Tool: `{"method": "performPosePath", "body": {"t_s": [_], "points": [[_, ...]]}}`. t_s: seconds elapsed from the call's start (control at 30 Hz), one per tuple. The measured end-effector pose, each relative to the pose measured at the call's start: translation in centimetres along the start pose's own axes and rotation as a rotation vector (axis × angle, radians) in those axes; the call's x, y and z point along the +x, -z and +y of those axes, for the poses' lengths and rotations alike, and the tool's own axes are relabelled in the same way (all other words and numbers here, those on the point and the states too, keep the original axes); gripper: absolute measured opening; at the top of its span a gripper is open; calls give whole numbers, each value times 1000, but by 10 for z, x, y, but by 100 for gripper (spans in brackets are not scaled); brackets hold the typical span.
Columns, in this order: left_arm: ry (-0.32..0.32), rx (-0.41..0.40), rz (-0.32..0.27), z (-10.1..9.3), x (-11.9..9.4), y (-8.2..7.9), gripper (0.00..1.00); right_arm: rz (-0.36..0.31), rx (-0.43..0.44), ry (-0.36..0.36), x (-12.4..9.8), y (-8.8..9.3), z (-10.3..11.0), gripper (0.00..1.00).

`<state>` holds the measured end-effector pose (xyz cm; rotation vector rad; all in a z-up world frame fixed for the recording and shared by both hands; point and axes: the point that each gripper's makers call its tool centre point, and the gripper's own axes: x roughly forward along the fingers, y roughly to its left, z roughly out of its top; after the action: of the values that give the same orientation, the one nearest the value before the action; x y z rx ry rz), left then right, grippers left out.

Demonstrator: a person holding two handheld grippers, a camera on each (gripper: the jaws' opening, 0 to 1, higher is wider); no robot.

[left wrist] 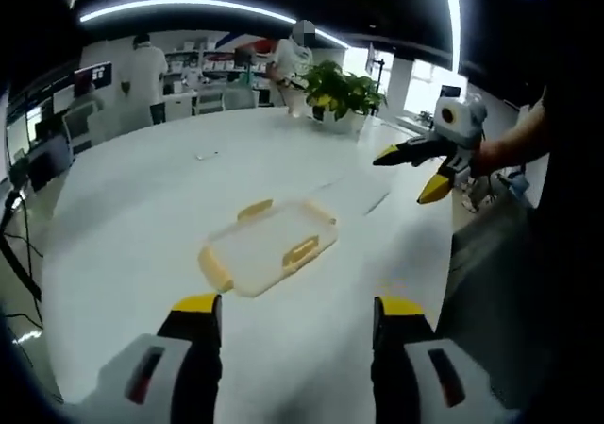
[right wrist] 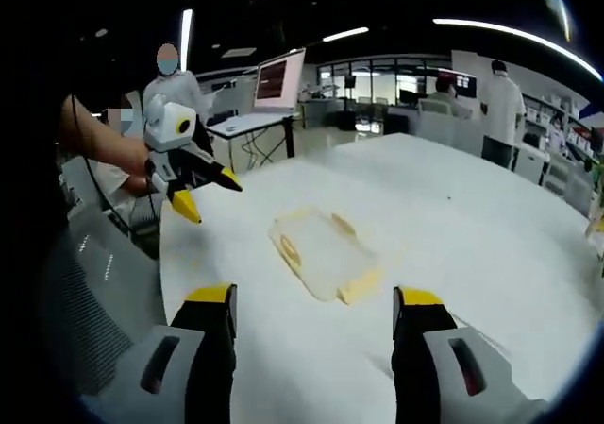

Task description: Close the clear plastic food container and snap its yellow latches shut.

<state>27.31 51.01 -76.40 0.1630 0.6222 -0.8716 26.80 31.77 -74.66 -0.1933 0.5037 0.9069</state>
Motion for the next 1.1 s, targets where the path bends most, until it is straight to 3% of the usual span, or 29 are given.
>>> {"method": "performPosePath", "body": {"t_s": [0.2, 0.67, 0.93, 1.1], "points": [[23, 38, 40, 7, 8, 3, 58, 17, -21, -18, 10, 3, -5, 60], [59, 127, 117, 30, 31, 2, 57, 103, -103, -49, 36, 11, -26, 61], [76, 168, 163, 41, 40, 6, 55, 117, -99, -71, 49, 11, -35, 58], [86, 178, 179, 49, 48, 6, 55, 167, -84, -99, 59, 20, -37, 59]]}}
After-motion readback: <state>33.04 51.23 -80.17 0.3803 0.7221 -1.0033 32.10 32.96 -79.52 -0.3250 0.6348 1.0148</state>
